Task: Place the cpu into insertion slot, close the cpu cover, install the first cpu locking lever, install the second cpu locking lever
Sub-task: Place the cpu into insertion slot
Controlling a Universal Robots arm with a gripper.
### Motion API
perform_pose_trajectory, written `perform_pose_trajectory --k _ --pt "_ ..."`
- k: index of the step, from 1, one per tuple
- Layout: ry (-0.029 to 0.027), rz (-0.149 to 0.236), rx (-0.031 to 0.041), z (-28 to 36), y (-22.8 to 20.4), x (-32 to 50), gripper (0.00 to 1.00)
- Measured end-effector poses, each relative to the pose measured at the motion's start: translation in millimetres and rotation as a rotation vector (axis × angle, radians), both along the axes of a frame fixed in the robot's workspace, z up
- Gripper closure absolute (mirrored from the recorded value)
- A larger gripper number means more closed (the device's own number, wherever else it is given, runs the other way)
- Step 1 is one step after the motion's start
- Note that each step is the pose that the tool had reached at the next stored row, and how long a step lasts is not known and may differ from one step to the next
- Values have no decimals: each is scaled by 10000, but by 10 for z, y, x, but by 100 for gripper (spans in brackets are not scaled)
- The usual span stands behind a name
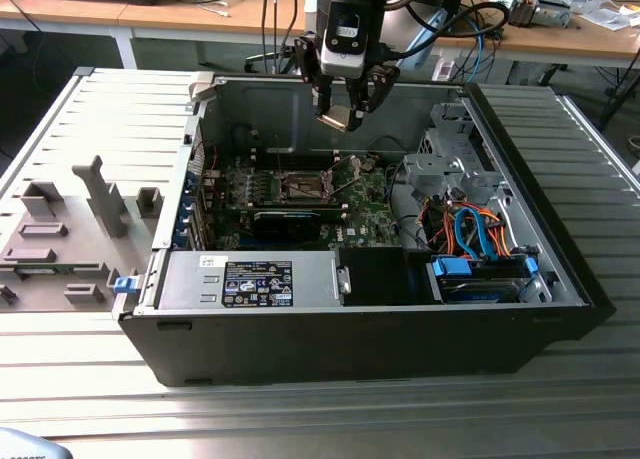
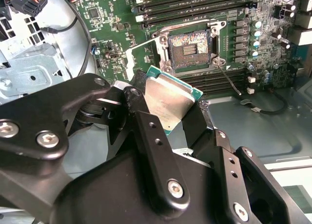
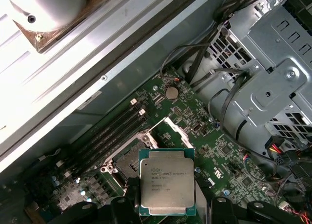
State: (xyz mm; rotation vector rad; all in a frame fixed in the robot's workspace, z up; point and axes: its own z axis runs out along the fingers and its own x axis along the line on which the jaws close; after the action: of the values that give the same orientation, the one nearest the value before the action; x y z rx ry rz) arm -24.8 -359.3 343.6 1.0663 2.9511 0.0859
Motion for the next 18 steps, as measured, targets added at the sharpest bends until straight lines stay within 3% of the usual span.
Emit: perform_pose_trajectory --k 18 --pt "0 -249 0 -3 0 0 46"
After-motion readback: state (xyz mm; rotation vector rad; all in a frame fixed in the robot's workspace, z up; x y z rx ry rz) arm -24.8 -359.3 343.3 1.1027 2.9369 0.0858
